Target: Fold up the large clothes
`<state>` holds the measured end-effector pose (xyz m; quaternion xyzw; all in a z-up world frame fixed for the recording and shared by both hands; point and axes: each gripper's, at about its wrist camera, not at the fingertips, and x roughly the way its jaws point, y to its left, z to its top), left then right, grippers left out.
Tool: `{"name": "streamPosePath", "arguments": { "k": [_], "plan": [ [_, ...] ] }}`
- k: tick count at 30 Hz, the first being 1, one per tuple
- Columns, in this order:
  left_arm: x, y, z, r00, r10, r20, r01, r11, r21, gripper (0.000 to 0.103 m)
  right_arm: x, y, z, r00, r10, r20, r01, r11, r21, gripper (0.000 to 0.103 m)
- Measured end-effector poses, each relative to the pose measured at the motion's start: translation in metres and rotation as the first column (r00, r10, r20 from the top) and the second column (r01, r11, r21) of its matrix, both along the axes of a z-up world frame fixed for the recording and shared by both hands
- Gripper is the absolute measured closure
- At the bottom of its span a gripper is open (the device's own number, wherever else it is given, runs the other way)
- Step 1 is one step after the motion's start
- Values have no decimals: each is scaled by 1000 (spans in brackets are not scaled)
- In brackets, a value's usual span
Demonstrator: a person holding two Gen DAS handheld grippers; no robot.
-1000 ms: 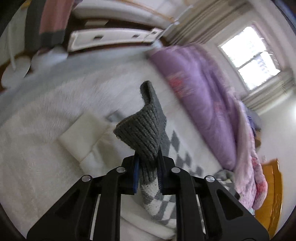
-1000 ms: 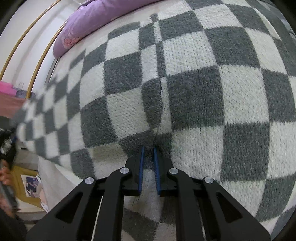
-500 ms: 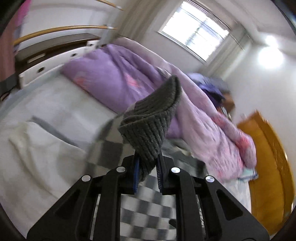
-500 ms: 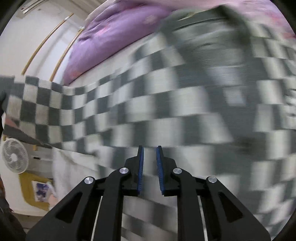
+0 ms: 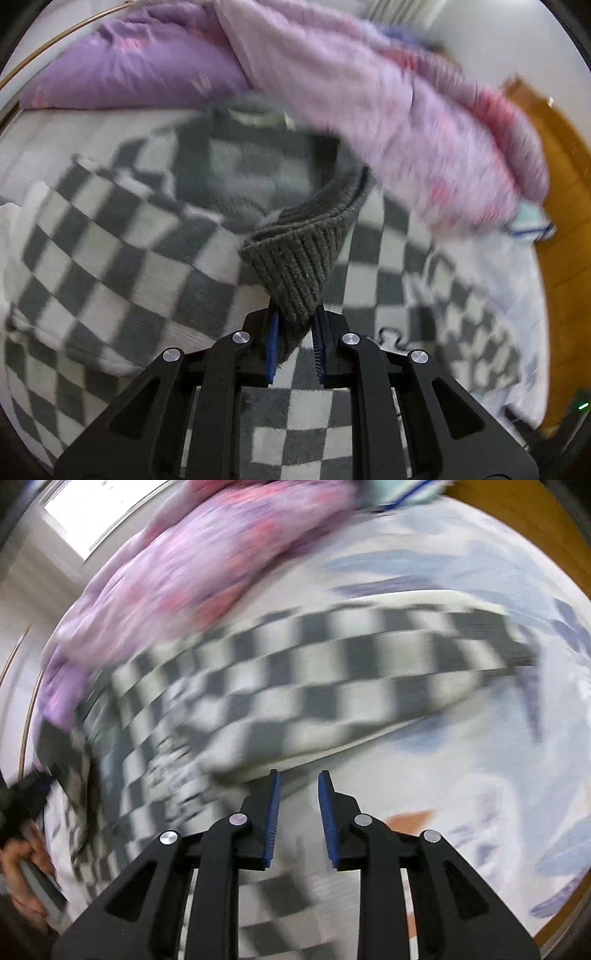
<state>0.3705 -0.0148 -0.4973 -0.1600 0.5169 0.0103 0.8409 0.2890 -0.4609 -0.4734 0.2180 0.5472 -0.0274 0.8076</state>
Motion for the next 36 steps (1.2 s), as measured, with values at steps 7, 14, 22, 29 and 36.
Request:
{"name": "streamPosePath", "arguments": {
  "k": [7,14,22,29,36],
  "plan": [
    [11,-38,-50,992,-21,-121,34,994,104,80,-12,-103,-19,961,-275,11,272,954,124,68],
    [17,-80,-53,988,-64,-141,80,990,113,61,-9,-164,-55,873,-483,-72,478,815,329,63],
    [17,-131,-74,955,-231,-188,252,963,95,52,17,-179,-81,835,-537,-116,530,731,429,69],
    [29,-121,-103,944,-215,-250,222,975,2,49,23,-172,-47,877,-480,30,446,836,319,94],
    [24,-78,-83,962,-214,-169,167,952,-255,47,28,-115,37,900,-344,268,279,927,251,94]
  ]
}}
